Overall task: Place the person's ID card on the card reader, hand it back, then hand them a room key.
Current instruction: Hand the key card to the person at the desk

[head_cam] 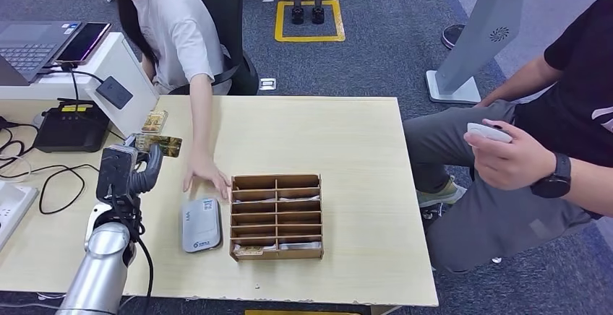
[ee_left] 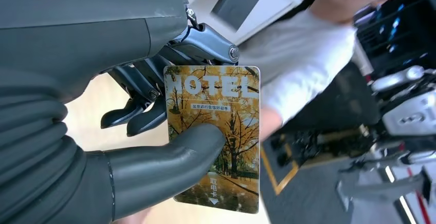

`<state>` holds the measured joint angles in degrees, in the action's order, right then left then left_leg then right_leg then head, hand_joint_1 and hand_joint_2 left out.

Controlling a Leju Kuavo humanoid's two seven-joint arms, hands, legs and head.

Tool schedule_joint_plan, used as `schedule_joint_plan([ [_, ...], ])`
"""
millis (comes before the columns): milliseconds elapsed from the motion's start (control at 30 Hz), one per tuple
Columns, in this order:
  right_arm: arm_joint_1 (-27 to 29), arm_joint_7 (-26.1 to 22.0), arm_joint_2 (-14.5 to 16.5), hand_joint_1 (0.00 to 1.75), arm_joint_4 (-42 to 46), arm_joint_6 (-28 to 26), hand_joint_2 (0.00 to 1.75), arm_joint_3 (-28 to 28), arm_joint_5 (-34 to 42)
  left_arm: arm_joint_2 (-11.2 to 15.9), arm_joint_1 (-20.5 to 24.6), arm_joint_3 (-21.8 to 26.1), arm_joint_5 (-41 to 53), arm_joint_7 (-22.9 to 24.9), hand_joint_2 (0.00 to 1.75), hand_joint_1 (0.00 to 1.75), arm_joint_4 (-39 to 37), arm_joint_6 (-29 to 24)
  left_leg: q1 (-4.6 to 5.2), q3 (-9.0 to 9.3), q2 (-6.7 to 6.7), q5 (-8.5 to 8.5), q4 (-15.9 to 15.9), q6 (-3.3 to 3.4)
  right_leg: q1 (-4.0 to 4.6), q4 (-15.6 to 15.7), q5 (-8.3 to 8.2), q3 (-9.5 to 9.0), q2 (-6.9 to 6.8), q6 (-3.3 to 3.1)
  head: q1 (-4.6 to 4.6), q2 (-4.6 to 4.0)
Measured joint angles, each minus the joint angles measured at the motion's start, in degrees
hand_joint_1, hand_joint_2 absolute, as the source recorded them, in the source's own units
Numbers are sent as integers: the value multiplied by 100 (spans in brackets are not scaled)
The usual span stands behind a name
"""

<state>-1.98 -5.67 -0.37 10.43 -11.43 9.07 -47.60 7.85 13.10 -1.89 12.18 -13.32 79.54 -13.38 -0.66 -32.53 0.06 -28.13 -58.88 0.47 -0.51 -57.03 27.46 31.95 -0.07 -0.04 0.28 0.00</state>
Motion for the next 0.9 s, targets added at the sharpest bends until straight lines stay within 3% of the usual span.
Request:
schedule_joint_plan([
  [300, -37, 20, 5, 0, 6, 38, 0, -1, -115, 157, 386, 7, 1313, -191, 175, 175, -89, -936, 1, -2, 1, 0, 0, 0, 0, 0, 0, 4, 2, 0, -1, 1],
  [467, -87, 14, 7, 0, 18, 112, 0, -2, -203, 340, 542, -4, 3135, -210, 175, 175, -365, -1995, 0, -2, 7, 0, 0, 0, 0, 0, 0, 7, 7, 0, -1, 1],
  [567, -125, 14, 8, 0, 26, 127, 0, -2, -239, 458, 613, -13, 3691, -244, 175, 175, -566, -2339, 0, -2, 7, 0, 0, 0, 0, 0, 0, 7, 7, 0, -1, 1],
  [700, -143, 13, 9, 0, 35, 131, 0, -2, -245, 528, 630, -38, 3793, -283, 175, 0, -732, -2391, 0, -3, 7, 0, 0, 0, 0, 0, 0, 9, 8, 0, 0, 1],
  [900, -147, -2, 9, 0, 37, 128, 0, 1, -245, 563, 636, -57, 3229, -497, 175, 0, -796, -2080, 1, -5, 7, -1, 0, 0, -1, 1, 0, 10, 8, 0, 1, 1],
])
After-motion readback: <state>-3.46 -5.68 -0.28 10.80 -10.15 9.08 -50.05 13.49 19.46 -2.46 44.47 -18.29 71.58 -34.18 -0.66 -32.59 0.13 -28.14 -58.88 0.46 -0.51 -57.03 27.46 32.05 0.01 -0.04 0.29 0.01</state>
